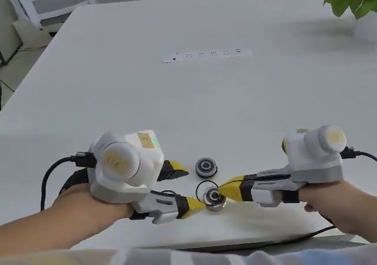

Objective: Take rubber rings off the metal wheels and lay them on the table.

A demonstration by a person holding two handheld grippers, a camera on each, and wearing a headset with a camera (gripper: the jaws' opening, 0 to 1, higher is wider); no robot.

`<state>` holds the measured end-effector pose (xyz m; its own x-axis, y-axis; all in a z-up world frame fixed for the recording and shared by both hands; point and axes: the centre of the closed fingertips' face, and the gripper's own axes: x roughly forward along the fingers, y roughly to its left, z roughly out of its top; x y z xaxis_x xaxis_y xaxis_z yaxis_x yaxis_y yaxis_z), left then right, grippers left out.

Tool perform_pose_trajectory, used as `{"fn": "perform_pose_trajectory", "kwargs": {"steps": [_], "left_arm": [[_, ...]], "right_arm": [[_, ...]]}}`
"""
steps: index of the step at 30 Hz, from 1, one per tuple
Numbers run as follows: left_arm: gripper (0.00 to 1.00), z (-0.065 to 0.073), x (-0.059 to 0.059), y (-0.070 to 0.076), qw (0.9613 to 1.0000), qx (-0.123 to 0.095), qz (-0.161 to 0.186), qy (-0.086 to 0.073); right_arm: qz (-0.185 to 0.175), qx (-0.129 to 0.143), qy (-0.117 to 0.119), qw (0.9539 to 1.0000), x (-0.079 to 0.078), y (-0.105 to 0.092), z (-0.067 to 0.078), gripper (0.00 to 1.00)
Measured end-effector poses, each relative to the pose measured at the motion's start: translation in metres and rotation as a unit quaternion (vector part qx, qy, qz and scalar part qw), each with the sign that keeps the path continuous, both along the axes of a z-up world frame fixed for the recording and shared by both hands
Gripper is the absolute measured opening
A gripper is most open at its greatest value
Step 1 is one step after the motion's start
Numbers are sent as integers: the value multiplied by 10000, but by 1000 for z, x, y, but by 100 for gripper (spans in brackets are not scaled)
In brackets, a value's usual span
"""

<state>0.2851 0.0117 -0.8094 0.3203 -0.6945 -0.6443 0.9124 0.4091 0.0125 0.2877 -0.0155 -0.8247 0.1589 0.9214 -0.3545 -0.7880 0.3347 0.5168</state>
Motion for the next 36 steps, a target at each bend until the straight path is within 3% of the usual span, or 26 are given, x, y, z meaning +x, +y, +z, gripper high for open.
{"fn": "perform_pose_trajectory", "kwargs": {"steps": [21, 36], "left_arm": [[55, 3, -4, 30, 9995, 28, 305, 47], [56, -1, -5, 42, 9989, 70, 455, 109]], "right_arm": [[540, -75, -101, 9985, 1, 29, 6, 0], [916, -410, -174, 9948, 4, 45, -10, 0]]}}
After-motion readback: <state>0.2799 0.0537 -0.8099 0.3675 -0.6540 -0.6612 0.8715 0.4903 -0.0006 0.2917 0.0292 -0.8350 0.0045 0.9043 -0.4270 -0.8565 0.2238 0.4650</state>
